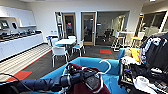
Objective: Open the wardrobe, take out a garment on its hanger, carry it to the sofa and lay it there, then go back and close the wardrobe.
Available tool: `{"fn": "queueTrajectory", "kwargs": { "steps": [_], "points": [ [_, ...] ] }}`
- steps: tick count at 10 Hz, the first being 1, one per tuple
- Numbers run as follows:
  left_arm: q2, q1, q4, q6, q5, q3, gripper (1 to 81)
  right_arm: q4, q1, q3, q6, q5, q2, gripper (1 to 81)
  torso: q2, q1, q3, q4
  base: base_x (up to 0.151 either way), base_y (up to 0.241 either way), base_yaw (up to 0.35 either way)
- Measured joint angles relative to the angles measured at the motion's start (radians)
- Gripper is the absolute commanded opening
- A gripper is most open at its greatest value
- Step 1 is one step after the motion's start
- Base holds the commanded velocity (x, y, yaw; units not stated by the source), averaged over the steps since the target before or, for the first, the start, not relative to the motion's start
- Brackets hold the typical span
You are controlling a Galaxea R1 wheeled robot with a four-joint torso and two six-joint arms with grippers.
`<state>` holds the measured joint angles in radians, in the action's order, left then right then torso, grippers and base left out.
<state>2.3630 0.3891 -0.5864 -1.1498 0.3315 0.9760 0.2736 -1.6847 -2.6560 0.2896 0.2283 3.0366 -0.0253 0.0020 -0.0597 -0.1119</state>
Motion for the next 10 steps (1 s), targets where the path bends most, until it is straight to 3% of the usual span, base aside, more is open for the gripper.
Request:
{"fn": "queueTrajectory", "kwargs": {
  "steps": [7,10],
  "points": [
    [0.000,0.001,-0.001,0.000,0.002,-0.008,1.0,0.000,0.001,-0.008,0.000,0.007,0.005,81.1,-0.001,-0.002,-0.003,0.000,0.076,0.000,0.000],
    [0.000,-0.002,-0.005,0.001,0.000,-0.008,1.0,0.000,0.003,-0.008,0.000,0.008,0.005,81.1,-0.001,-0.002,-0.080,0.000,0.085,0.000,0.000]
  ]
}}
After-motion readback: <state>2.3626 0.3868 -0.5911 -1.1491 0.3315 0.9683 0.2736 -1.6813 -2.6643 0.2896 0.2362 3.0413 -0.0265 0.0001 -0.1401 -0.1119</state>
